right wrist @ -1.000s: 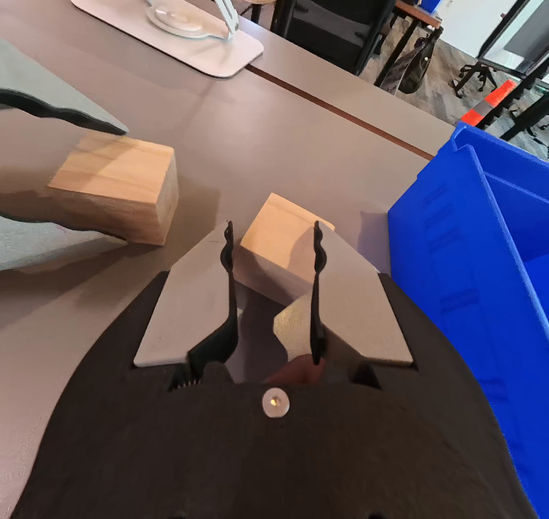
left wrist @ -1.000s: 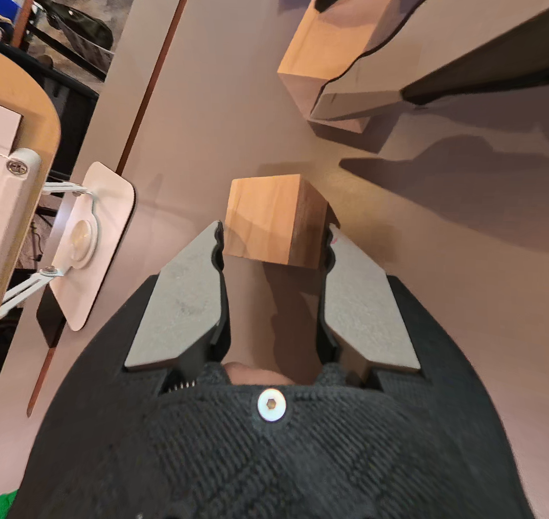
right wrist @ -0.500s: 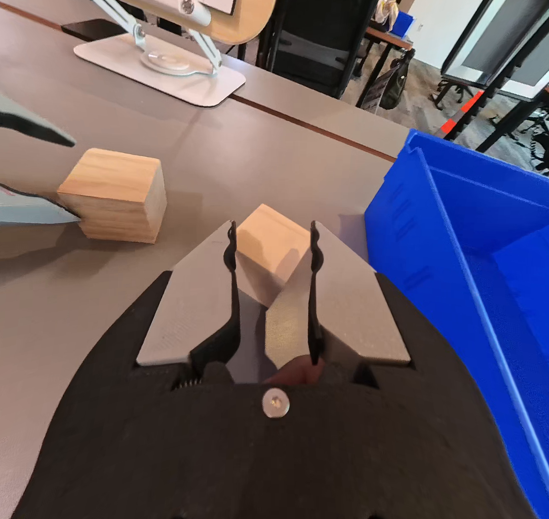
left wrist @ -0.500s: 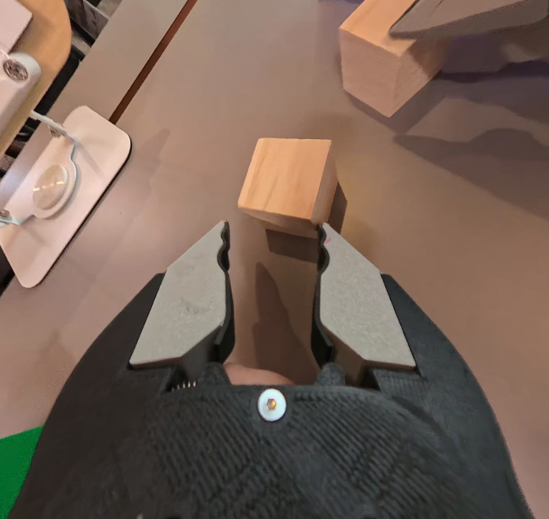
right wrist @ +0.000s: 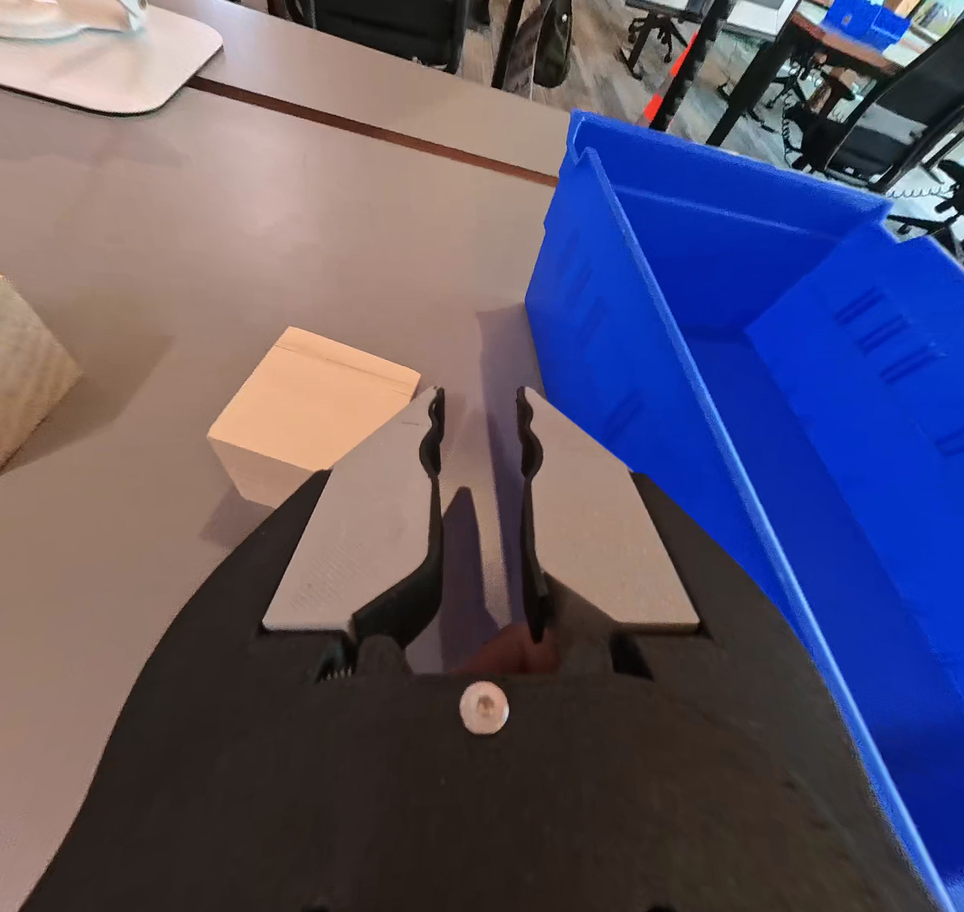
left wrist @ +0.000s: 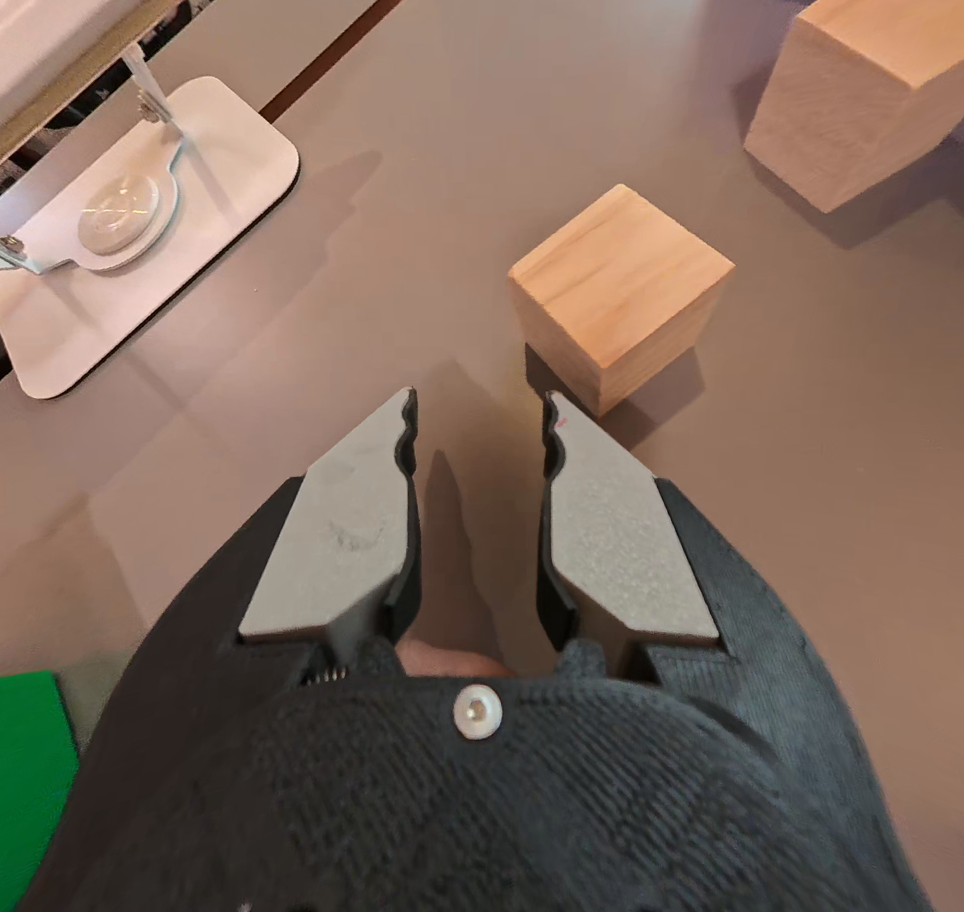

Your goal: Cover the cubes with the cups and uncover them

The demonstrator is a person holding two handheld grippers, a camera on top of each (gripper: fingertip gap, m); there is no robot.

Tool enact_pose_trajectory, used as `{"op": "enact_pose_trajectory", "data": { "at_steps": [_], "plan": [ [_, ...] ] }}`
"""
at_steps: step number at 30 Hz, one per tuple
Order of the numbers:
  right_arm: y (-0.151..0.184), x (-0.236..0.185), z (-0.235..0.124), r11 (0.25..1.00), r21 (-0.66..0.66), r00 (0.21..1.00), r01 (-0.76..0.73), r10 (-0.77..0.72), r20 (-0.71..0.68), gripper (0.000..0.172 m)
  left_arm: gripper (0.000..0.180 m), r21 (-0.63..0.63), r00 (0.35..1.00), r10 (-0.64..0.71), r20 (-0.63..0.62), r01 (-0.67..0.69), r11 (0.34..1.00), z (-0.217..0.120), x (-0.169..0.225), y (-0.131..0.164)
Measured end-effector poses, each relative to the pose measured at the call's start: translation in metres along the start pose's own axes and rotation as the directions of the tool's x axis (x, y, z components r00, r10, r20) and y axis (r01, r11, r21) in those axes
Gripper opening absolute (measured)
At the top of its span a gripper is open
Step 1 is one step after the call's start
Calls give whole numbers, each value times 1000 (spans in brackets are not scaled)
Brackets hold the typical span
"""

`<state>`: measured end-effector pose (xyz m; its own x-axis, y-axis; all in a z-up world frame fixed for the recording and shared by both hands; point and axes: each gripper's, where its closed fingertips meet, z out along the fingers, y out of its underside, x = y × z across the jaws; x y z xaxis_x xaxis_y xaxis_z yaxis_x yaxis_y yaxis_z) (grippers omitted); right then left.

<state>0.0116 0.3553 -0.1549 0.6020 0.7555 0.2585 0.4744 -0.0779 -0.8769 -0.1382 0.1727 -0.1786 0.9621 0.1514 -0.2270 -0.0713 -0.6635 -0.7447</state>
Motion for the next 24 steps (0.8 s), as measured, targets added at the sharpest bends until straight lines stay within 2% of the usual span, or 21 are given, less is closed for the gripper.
{"op": "enact_pose_trajectory", "data": {
  "at_steps": [2, 3, 7, 9, 12, 16, 18, 21, 24],
  "plan": [
    [5, -1, 5, 999, -32, 1000, -3, 4, 7, 23, 41, 29, 999, 16, -47, -15, 999, 2, 12, -5],
    [6, -2, 6, 999, -40, 1000, -6, 6, 15, 23, 33, 41, 997, 40, -62, -37, 998, 3, 19, -8],
    [4, -6, 11, 998, -46, 997, -46, 48, 61, 23, 29, 59, 992, 116, -57, -113, 992, 8, 34, -15],
    [3, -6, 12, 997, -41, 995, -68, 70, 70, 25, 32, 68, 984, 157, -88, -152, 986, 10, 45, -15],
    [-6, -5, 8, 995, 9, 993, -95, 94, 72, 29, 35, 6, 973, 224, -49, -224, 975, 19, 45, -4],
    [-22, -30, -8, 994, 102, 981, -48, 27, 193, 36, 34, -3, 986, 164, -23, -164, 986, 19, 35, -3],
    [-33, -45, -21, 984, 179, 972, -11, -32, 235, 32, 34, 14, 994, 109, 15, -109, 994, 16, 23, -7],
    [-37, -54, -26, 964, 238, 973, 119, -161, 166, 33, 42, 106, 999, 31, 34, -34, 994, 6, 15, -24],
    [-23, -69, -19, 962, 186, 958, 199, -231, 168, 50, 52, 207, 998, 53, -17, -49, 977, -6, 31, -45]
  ]
}}
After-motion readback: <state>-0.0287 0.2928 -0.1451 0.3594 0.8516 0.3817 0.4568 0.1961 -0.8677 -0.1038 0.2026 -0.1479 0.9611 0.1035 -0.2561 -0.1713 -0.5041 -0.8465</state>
